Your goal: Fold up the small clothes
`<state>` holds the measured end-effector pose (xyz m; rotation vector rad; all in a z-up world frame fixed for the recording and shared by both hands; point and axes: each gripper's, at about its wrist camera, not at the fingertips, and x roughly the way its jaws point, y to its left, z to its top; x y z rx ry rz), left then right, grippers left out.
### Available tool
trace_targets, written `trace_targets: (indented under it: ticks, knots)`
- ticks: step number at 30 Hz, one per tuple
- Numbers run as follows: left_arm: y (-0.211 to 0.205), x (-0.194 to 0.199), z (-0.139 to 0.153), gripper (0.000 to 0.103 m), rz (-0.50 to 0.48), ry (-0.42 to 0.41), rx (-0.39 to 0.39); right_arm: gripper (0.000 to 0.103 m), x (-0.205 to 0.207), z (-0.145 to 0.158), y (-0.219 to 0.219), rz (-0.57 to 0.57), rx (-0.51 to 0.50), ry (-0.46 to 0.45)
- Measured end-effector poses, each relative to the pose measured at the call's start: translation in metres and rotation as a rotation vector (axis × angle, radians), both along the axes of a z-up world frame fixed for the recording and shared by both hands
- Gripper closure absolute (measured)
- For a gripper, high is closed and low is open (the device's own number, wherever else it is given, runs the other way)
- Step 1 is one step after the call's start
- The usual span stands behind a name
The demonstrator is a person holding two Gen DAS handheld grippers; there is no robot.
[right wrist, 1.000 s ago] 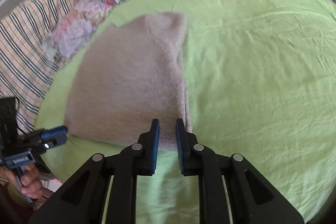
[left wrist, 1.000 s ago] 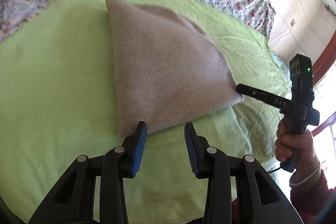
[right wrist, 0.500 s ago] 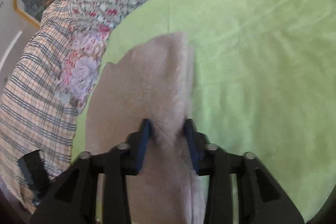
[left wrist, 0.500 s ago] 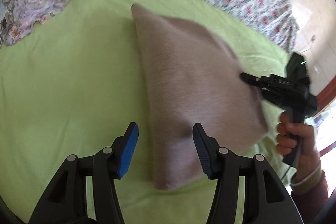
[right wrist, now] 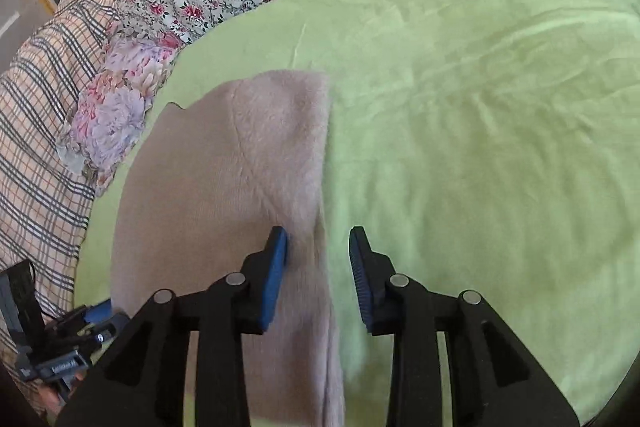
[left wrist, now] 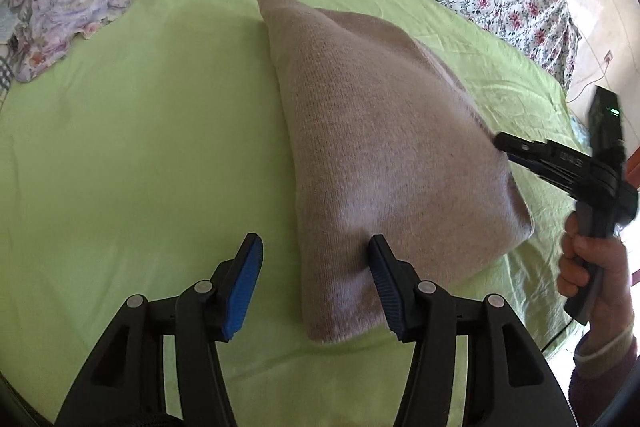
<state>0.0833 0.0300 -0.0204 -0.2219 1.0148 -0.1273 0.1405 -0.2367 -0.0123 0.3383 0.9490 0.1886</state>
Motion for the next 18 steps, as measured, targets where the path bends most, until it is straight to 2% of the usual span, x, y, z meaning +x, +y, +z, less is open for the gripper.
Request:
trace_targets:
  ticks: [3,5,9,12,14,16,18]
  knots:
    - [-0.003,-0.012,0.003,0.046,0.001,0.000,0.010,0.068,-0.028,0.017,0.007,0.031,0.001,-0.049]
    - [-0.006,-0.022,0.005,0.041,0.000,-0.009,0.039,0.068,-0.047,0.025,0.013,0.059,-0.003,-0.074]
    - [-0.010,-0.039,0.012,0.031,0.001,-0.024,0.097,0.068,-0.073,0.029,0.022,0.095,-0.031,-0.090]
    - [-0.012,-0.053,0.018,0.029,0.007,-0.036,0.124,0.067,-0.088,0.029,0.027,0.111,-0.064,-0.090]
    - [-0.014,-0.063,0.021,0.025,0.013,-0.045,0.160,0.059,-0.099,0.028,0.028,0.118,-0.083,-0.091]
    - [-0.016,-0.072,0.023,0.022,0.016,-0.058,0.198,0.044,-0.110,0.027,0.030,0.122,-0.090,-0.092]
    - [-0.017,-0.079,0.023,0.021,0.012,-0.060,0.219,0.043,-0.121,0.025,0.031,0.123,-0.101,-0.090]
